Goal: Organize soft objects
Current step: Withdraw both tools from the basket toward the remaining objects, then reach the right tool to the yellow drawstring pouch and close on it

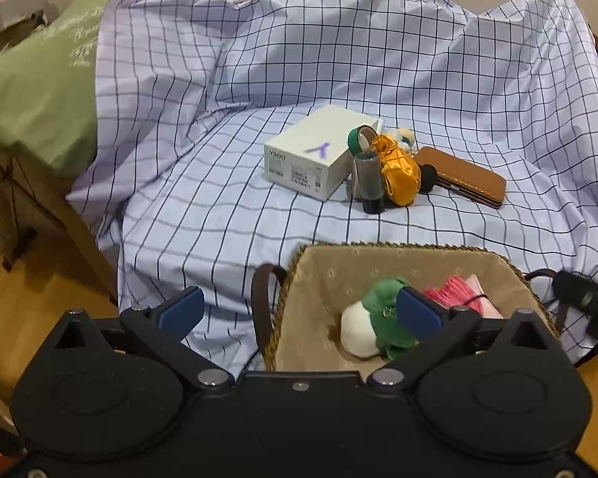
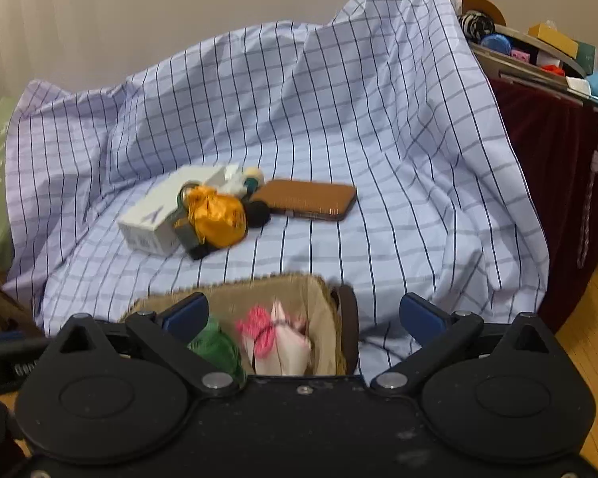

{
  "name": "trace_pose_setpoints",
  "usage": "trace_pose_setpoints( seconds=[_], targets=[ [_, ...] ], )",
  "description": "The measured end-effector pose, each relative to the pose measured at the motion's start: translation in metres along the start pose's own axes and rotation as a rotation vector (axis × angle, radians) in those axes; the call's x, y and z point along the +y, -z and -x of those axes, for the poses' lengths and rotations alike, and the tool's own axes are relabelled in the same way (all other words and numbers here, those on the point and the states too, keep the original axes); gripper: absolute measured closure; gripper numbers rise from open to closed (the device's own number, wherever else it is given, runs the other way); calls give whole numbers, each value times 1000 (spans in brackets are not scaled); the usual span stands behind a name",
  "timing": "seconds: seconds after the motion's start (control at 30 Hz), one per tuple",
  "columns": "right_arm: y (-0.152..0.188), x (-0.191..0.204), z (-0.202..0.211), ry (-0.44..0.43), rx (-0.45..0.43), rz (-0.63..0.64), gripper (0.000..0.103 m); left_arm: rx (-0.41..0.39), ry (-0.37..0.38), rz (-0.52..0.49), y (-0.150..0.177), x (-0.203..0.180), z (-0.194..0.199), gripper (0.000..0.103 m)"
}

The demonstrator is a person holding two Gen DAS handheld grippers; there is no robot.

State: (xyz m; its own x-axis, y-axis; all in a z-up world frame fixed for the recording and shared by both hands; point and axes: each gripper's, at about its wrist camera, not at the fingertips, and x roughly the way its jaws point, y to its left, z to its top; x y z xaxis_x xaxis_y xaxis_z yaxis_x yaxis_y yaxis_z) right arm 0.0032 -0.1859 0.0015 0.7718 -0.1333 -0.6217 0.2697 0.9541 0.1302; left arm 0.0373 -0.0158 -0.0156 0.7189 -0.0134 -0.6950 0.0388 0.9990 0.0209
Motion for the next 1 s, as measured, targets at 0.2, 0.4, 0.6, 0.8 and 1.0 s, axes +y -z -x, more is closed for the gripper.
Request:
trace_pose_setpoints(
  seconds=[0.2,0.4,0.6,0.8,1.0],
  targets=[
    [-27,-3,-25,8,-12,-44,0,28,17,-18,-18,-1,-24,4],
    [-50,5,-67,0,54,-18,0,65,32,-19,-36,-2,-52,4],
    [-70,20,-111,-8,111,3,0,90,60,-27,-52,-5,-78,4],
    [-86,48,-145,-37,124,63,0,128,73,-28,-56,-2,-99,4],
    [-97,82,-170,-76,123,107,0,164,67,2,-56,12,-112,4]
  ],
)
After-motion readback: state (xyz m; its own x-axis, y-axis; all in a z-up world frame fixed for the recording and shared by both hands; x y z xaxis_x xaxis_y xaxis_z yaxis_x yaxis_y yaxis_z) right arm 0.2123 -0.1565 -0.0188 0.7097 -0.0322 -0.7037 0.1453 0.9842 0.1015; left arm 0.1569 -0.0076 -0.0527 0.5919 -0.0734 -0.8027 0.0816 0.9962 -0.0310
